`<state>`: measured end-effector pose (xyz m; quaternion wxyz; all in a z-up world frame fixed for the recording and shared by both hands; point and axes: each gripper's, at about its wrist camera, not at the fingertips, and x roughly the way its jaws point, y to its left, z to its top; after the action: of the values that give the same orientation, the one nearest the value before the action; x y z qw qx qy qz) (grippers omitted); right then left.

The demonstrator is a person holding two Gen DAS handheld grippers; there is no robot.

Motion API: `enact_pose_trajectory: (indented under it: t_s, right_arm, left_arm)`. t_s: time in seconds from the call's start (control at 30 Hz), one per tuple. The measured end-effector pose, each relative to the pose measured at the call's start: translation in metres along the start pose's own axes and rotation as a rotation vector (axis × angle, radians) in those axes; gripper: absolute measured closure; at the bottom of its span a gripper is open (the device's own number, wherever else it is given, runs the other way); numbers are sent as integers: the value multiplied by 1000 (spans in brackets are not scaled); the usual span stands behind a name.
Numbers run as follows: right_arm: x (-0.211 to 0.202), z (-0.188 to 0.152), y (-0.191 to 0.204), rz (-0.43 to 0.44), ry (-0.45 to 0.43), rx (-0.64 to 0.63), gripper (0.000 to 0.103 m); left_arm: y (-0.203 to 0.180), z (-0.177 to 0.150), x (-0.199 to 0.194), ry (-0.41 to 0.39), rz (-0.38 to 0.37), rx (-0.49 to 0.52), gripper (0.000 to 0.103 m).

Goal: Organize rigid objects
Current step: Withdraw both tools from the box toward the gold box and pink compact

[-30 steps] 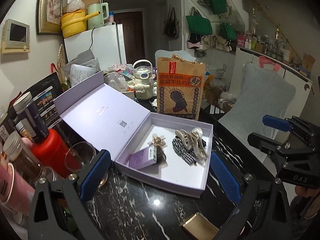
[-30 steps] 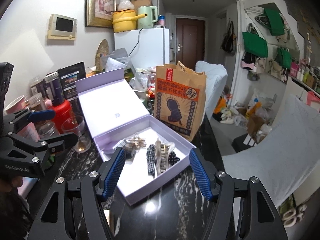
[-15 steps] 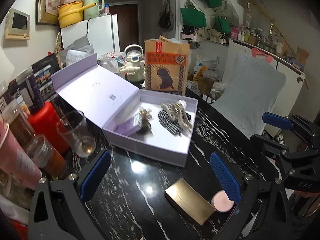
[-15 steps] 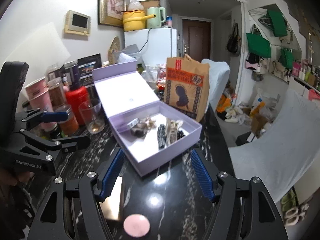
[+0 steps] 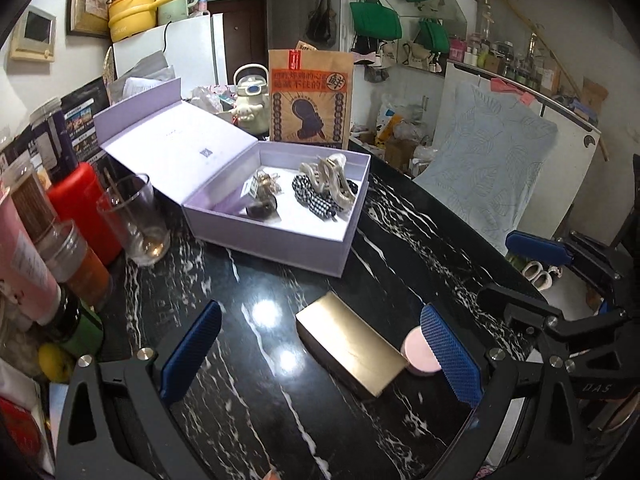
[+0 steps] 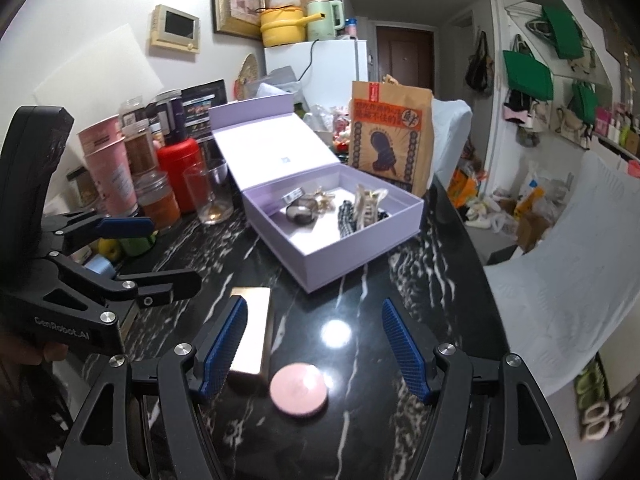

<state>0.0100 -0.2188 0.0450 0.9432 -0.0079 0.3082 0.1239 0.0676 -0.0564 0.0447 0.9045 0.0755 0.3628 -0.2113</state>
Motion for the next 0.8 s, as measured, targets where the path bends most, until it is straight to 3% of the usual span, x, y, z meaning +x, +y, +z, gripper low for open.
enact_pose_trajectory:
  t_s: [0.5,0.8]
  right_arm:
    - [15,-50,6,51,70,15,33]
    - [44,-73,13,34,121,-4,33]
  left_arm:
    - [-2,-41,5,17,27,-78,1]
    - [-2,-60,18,50,38,-88,1]
